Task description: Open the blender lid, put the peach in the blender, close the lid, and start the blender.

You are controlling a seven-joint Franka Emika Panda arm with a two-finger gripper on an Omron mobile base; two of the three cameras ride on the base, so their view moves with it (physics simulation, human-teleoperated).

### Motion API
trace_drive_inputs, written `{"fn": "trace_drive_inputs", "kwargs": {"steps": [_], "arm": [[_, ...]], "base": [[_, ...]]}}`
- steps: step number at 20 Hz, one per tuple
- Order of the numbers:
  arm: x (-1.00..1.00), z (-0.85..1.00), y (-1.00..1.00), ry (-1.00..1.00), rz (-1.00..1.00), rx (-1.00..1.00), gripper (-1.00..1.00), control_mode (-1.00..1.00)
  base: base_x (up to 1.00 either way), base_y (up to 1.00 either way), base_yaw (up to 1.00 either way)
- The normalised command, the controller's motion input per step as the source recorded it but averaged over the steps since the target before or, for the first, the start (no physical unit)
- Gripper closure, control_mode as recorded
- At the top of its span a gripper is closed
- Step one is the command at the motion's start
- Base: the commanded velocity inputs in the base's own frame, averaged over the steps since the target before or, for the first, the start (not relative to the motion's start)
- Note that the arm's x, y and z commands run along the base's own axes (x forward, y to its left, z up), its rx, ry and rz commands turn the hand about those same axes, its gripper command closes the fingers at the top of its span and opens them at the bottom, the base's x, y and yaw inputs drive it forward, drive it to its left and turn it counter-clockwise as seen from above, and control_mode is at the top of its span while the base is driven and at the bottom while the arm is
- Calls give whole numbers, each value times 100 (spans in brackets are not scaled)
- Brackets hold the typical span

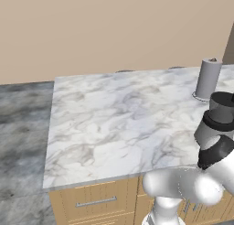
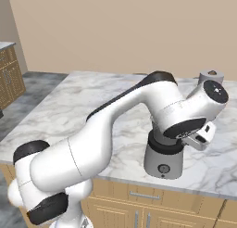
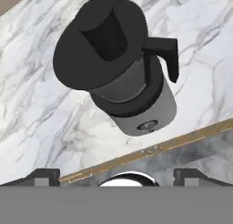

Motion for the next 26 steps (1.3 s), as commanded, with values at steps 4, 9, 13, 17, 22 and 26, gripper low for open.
{"fn": "trace_drive_inputs", "kwargs": {"steps": [4,9,13,17,22,26], "arm": [[-52,-100,49,-29,16,-4,-100,-100],[-49,-95,15,-43,16,-11,-100,-100],[-21,-76,3,-37,18,-8,-100,-100],[1,-59,0,-34,27,-4,-100,-100],[14,-63,-3,-11,9,-13,-100,-100],[2,-46,-14,-14,14,-8,-100,-100]], "base": [[0,0,0],[0,0,0],[0,0,0],[0,0,0],[0,0,0],[0,0,0]]}}
